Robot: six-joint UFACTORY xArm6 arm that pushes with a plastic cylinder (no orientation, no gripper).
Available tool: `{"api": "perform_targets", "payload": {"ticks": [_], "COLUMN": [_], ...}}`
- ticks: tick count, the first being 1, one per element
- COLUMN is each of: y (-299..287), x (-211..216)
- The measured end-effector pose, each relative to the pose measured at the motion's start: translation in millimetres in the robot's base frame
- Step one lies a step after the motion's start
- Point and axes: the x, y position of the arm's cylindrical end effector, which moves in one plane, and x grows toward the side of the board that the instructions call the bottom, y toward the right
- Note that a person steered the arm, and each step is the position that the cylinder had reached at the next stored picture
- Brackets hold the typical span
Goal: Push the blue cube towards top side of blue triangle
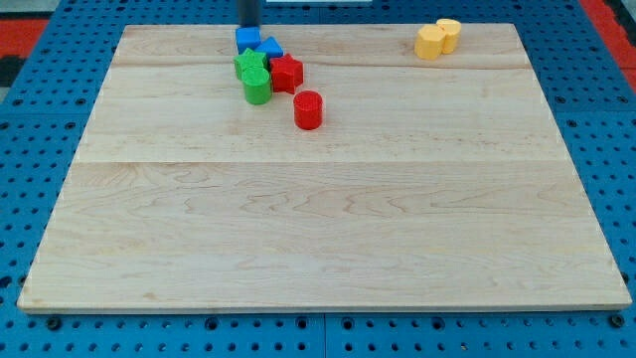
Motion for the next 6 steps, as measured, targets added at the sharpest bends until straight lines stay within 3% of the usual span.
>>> {"api": "perform_targets", "payload": {"ticks": [1, 3, 4, 6], "y": [19, -34, -15, 31], "x": [6, 26, 45, 0]}}
